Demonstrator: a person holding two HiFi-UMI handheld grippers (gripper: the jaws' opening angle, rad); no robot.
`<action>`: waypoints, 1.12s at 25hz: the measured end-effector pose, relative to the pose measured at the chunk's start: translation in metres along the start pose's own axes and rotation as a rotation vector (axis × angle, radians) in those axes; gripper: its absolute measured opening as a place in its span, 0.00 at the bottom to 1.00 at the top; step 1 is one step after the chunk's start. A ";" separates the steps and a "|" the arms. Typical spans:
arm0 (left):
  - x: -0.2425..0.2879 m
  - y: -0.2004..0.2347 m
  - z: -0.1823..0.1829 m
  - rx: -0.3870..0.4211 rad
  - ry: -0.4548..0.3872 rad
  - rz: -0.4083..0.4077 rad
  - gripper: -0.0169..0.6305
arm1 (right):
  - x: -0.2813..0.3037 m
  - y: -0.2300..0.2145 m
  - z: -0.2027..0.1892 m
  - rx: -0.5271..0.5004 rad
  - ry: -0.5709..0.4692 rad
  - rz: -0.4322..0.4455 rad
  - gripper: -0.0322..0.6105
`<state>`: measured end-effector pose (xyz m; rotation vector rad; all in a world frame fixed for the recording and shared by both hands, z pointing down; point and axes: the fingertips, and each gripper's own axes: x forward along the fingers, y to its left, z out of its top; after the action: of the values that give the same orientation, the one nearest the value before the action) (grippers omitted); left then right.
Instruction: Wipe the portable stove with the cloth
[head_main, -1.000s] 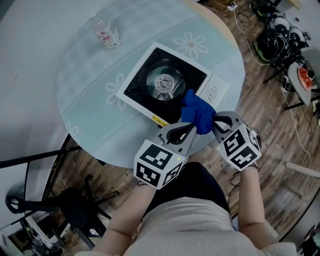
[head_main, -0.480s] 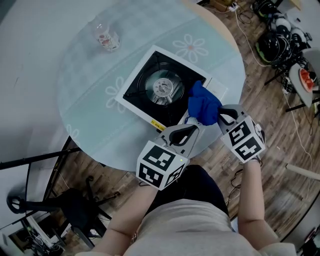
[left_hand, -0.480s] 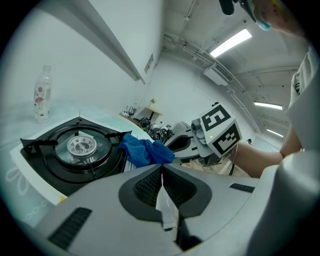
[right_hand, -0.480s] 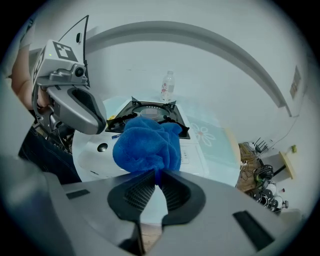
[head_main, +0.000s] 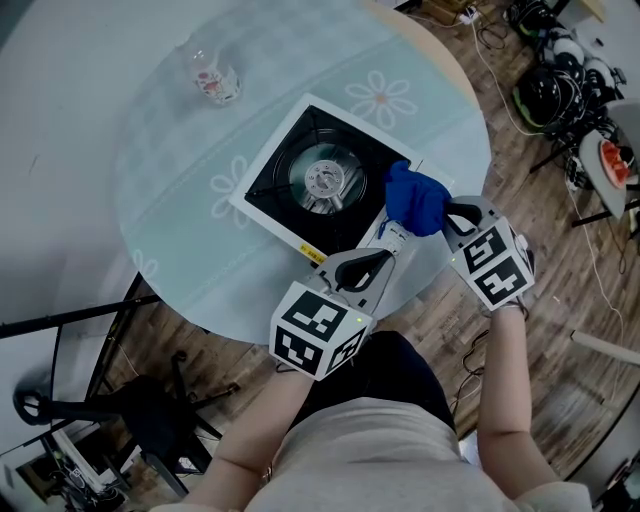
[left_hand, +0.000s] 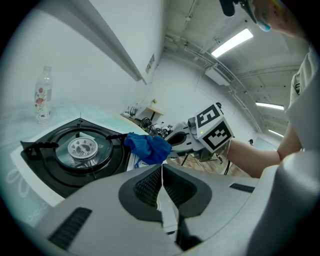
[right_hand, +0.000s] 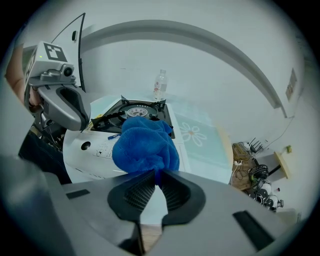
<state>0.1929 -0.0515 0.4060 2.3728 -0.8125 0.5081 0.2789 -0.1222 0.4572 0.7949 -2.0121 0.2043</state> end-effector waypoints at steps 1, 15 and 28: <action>0.000 0.000 0.000 0.000 -0.001 0.002 0.06 | 0.001 -0.002 0.000 0.002 -0.001 -0.004 0.13; 0.004 0.003 0.006 -0.022 -0.021 0.032 0.06 | 0.008 -0.033 0.001 0.050 -0.029 -0.034 0.13; 0.001 0.002 0.007 -0.038 -0.044 0.052 0.06 | 0.011 -0.039 0.003 0.086 -0.041 -0.038 0.13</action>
<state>0.1934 -0.0575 0.4024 2.3404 -0.8983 0.4586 0.2971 -0.1589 0.4582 0.8981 -2.0359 0.2561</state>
